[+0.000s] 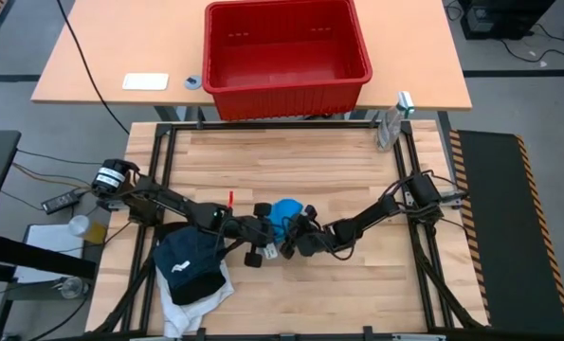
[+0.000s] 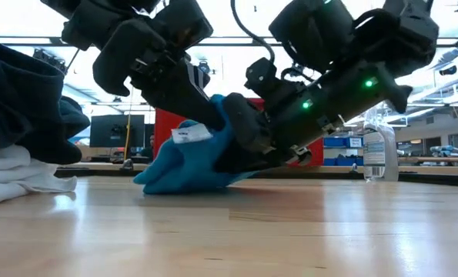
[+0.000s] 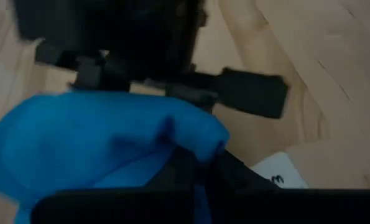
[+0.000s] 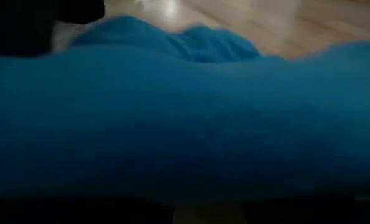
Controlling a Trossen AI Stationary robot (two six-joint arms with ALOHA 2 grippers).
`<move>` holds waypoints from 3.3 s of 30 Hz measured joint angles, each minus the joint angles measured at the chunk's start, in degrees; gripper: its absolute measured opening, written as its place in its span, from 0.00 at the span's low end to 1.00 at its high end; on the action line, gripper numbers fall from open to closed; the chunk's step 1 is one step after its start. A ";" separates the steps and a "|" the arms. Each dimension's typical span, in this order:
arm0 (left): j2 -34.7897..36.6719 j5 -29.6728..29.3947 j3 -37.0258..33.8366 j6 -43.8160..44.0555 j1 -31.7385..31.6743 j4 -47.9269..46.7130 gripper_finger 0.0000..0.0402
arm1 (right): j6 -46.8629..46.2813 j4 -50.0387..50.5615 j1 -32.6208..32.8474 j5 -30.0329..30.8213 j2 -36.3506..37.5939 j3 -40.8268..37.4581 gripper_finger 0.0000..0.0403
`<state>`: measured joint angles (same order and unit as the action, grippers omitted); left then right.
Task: Fold Laundry from Bin
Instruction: Stack the folded blue shorts on top of the folded dark blue shorts
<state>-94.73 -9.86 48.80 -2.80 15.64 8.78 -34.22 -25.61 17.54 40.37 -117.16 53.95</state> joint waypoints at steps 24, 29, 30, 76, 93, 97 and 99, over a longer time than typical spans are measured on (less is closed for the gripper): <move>4.63 6.05 0.00 5.38 -0.31 -4.29 0.69 | 1.26 1.27 -0.70 -5.54 0.04 -0.09 0.37; 7.15 6.72 -0.93 4.70 -4.12 -10.48 0.67 | 1.31 1.34 -0.70 -5.56 0.04 -0.09 0.37; 7.15 7.20 -1.36 4.84 -5.21 -10.76 0.67 | 1.34 1.31 -0.70 -5.59 0.04 -0.09 0.37; 3.44 15.53 4.02 7.23 -9.02 -13.68 0.62 | 5.77 -13.63 -1.51 -28.12 2.21 -0.08 0.37; 3.44 13.84 25.42 10.93 -8.28 -42.50 0.62 | 7.31 -12.03 -1.50 -25.36 11.60 -0.04 0.32; 3.86 13.10 29.91 13.38 -7.59 -49.11 0.62 | 7.53 -12.37 -1.79 -25.10 13.65 0.07 0.32; 4.64 10.57 30.50 14.52 -6.13 -50.13 0.62 | 9.22 -12.06 -1.91 -26.18 14.04 1.19 0.32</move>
<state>-90.09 0.71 79.30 11.72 9.51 -41.35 -25.00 -37.66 15.64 14.19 -103.13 55.14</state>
